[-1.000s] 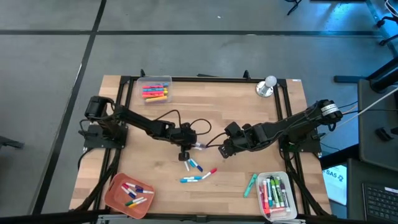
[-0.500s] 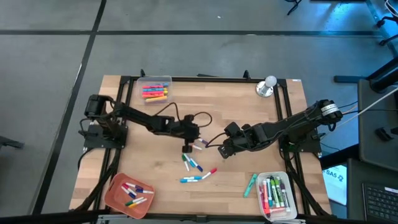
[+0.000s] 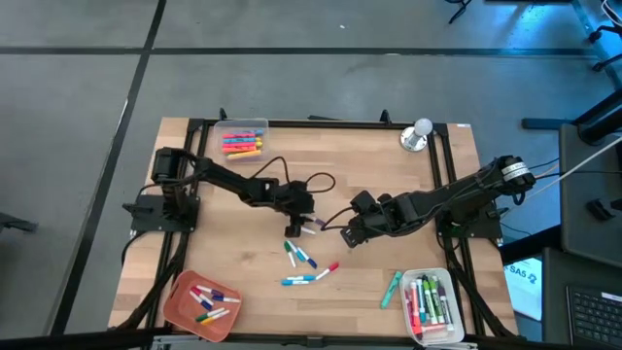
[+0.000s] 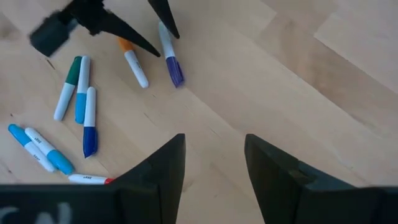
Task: Pick & Place Markers
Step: Put the blue pen into the orange bin
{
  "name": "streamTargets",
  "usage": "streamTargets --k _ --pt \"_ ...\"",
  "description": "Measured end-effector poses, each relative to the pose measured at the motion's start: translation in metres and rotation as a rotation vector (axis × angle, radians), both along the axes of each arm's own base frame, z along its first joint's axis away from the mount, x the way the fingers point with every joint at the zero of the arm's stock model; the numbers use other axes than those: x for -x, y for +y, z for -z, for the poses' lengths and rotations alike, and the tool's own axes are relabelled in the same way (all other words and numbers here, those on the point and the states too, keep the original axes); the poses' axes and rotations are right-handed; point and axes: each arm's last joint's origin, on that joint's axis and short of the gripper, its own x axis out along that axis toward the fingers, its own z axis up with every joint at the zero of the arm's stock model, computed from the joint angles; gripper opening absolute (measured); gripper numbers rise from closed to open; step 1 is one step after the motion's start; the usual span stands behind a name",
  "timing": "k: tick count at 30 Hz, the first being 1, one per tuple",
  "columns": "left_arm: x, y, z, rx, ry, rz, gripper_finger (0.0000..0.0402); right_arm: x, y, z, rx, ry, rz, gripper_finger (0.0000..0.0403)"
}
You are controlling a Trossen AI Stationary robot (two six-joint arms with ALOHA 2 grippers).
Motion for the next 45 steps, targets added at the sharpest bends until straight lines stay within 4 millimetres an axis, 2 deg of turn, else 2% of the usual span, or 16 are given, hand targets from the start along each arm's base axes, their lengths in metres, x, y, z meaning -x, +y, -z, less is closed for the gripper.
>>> streamTargets --k 7,10,14,17,20,24,30,33,38,45 --pt "0.000 0.001 0.016 0.037 0.068 -0.054 0.0072 0.000 0.000 0.000 0.007 0.002 -0.007 0.0166" --pt "0.004 -0.004 0.009 0.059 0.099 -0.083 0.0028 0.000 0.000 0.000 0.010 0.004 -0.012 0.0166" --pt "0.014 -0.016 -0.012 0.100 0.102 -0.065 0.0025 0.000 0.000 0.000 0.010 0.011 -0.025 0.0166" --pt "0.021 -0.024 -0.050 0.122 0.016 -0.054 0.0026 -0.001 -0.002 0.000 0.019 0.015 -0.042 0.0166" --pt "0.043 -0.034 -0.077 0.100 0.047 -0.056 0.0026 -0.003 -0.007 0.000 0.018 0.011 -0.044 0.0166" --pt "0.086 -0.054 -0.111 0.100 0.140 0.023 0.0026 -0.009 -0.015 -0.002 0.010 -0.009 -0.065 0.0166" --pt "0.165 -0.090 -0.135 0.210 0.422 -0.006 0.0026 -0.017 -0.022 -0.005 -0.013 -0.068 -0.081 0.0166" --pt "0.189 -0.109 -0.140 0.243 0.483 0.004 0.0026 -0.019 -0.022 -0.006 -0.004 -0.098 -0.077 0.0166" --pt "0.206 -0.141 -0.139 0.328 0.559 0.095 0.0027 -0.021 -0.021 -0.008 -0.008 -0.119 -0.079 0.0166" --pt "0.205 -0.182 -0.121 0.381 0.681 0.217 0.0051 -0.021 -0.021 -0.008 0.008 -0.117 -0.084 0.0166"
